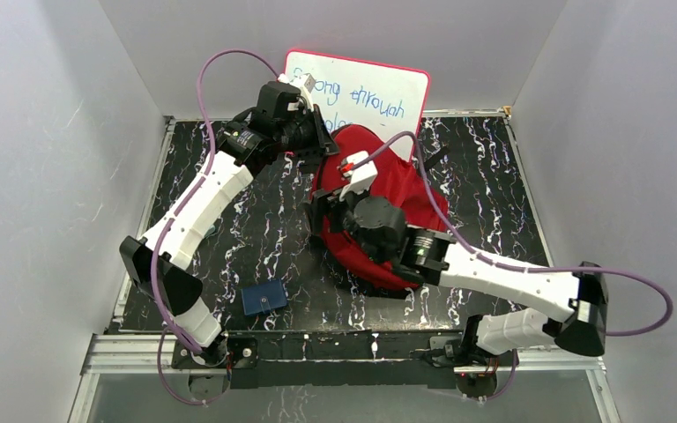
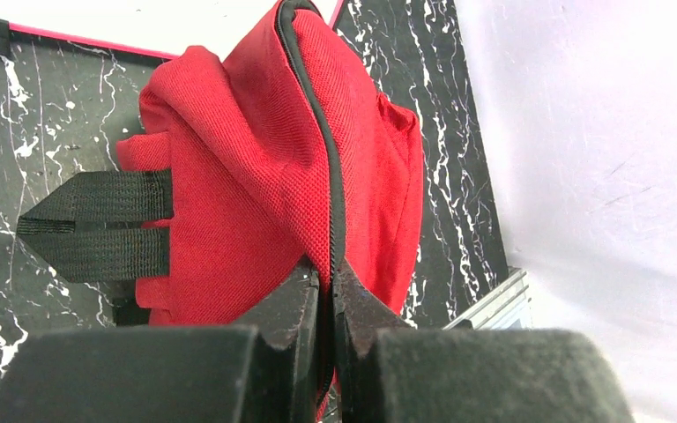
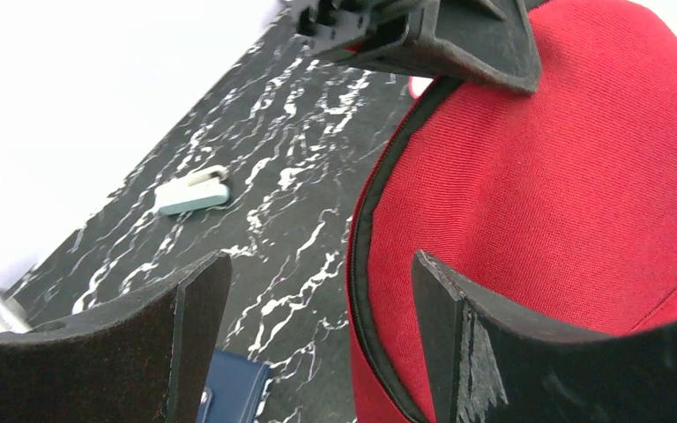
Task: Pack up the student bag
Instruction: Adjust the student bag at the center of the board.
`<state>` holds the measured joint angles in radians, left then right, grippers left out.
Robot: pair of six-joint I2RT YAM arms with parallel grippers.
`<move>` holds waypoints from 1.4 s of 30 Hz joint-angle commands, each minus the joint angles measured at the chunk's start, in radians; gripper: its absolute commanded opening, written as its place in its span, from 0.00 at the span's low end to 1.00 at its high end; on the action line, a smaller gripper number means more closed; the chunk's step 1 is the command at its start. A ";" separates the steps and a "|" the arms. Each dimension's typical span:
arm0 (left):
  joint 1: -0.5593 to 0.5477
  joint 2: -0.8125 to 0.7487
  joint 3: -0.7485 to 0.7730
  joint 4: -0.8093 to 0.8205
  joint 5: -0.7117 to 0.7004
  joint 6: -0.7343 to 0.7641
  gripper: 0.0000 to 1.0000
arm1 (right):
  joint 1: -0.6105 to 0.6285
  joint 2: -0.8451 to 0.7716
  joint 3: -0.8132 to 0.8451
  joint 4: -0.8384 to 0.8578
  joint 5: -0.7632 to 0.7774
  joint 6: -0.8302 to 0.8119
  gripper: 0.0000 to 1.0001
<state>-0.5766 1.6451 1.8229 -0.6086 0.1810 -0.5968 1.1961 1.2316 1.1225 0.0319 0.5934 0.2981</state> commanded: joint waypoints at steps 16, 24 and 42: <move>-0.034 -0.075 0.096 0.045 -0.005 -0.133 0.00 | 0.008 0.242 0.099 0.268 0.471 -0.051 0.80; -0.034 -0.100 0.072 0.065 0.000 -0.137 0.00 | -0.104 0.238 0.074 0.138 0.401 0.080 0.42; -0.028 -0.301 -0.066 0.170 -0.367 0.096 0.85 | -0.136 -0.183 0.059 -0.078 0.343 -0.001 0.00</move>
<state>-0.6075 1.4223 1.8072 -0.4603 -0.0074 -0.5797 1.0695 1.2221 1.1389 -0.0856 0.8612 0.3573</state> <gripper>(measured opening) 0.844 0.054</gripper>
